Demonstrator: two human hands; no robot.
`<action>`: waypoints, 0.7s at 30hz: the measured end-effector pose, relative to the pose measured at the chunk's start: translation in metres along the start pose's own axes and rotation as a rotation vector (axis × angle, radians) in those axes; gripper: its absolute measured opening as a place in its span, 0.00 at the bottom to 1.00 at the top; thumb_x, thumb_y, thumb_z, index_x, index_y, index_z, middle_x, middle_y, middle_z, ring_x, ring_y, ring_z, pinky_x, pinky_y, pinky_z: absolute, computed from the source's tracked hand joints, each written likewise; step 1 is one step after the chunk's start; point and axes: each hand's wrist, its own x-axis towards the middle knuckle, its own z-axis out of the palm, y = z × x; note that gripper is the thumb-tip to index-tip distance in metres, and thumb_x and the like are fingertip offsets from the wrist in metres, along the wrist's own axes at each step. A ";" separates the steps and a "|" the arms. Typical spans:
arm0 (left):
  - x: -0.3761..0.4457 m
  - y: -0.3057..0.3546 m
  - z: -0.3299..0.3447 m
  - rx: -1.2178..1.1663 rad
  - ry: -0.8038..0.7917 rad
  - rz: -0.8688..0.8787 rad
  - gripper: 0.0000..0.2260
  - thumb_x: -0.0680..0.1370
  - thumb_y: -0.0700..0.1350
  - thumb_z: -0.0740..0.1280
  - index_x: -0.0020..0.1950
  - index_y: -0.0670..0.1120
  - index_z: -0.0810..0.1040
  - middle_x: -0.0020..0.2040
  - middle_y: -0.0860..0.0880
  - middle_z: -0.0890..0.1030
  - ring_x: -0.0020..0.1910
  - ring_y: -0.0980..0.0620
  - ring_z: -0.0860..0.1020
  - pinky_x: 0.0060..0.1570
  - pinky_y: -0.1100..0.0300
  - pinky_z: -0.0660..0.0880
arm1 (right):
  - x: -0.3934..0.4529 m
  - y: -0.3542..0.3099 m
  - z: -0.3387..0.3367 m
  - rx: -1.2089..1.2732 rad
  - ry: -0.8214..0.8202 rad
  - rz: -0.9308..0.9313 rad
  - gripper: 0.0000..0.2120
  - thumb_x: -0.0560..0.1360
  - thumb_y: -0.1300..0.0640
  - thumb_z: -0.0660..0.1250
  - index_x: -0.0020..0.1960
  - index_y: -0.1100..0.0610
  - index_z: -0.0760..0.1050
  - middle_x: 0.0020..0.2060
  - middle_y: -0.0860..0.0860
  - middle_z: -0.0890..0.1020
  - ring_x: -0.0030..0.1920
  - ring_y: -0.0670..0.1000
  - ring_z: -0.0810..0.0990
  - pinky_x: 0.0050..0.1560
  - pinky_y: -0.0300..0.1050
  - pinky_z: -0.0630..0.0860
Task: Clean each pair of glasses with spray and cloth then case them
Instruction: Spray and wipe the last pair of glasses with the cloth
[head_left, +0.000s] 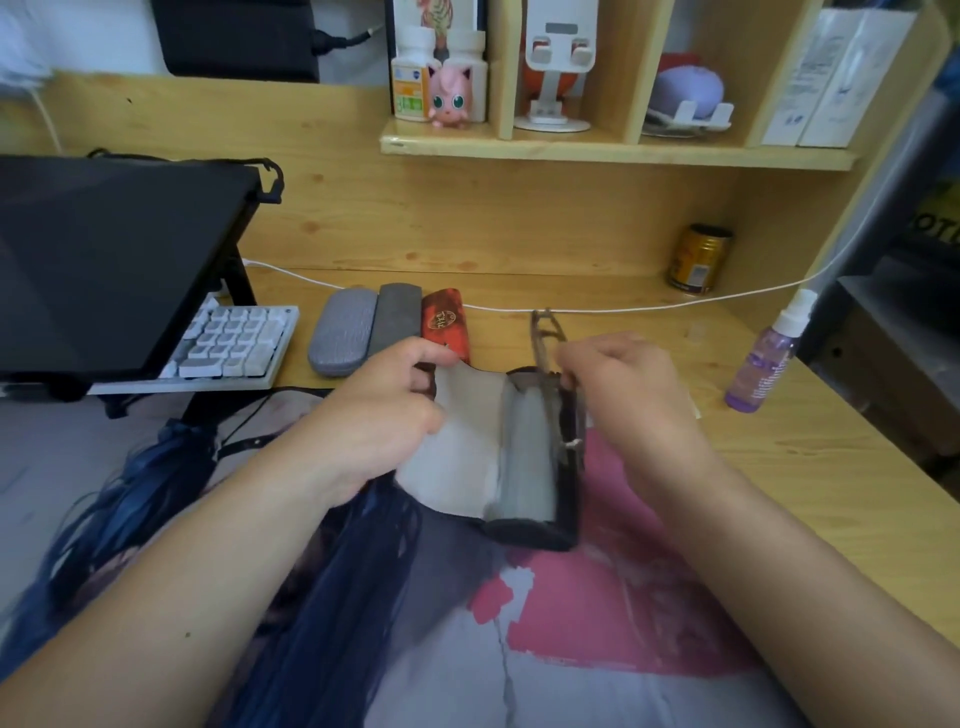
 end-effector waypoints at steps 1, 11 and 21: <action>0.002 -0.001 -0.008 0.074 -0.005 0.020 0.27 0.76 0.29 0.62 0.64 0.59 0.76 0.58 0.52 0.79 0.52 0.53 0.79 0.48 0.56 0.76 | 0.002 0.002 -0.006 0.078 0.007 0.029 0.17 0.74 0.53 0.70 0.34 0.65 0.78 0.37 0.58 0.77 0.40 0.54 0.75 0.45 0.51 0.71; 0.012 -0.015 -0.033 0.766 0.251 0.566 0.19 0.81 0.39 0.64 0.68 0.57 0.78 0.65 0.58 0.78 0.65 0.56 0.74 0.63 0.55 0.73 | 0.003 0.005 -0.042 0.150 -0.742 -0.013 0.16 0.79 0.51 0.68 0.34 0.57 0.78 0.29 0.53 0.74 0.30 0.50 0.72 0.33 0.40 0.68; -0.015 0.005 0.004 0.584 0.168 0.915 0.13 0.82 0.53 0.64 0.56 0.49 0.86 0.49 0.57 0.80 0.52 0.53 0.74 0.54 0.62 0.69 | -0.002 0.008 -0.043 -0.143 -0.686 -0.382 0.15 0.75 0.45 0.71 0.38 0.56 0.81 0.31 0.50 0.77 0.29 0.48 0.75 0.30 0.45 0.70</action>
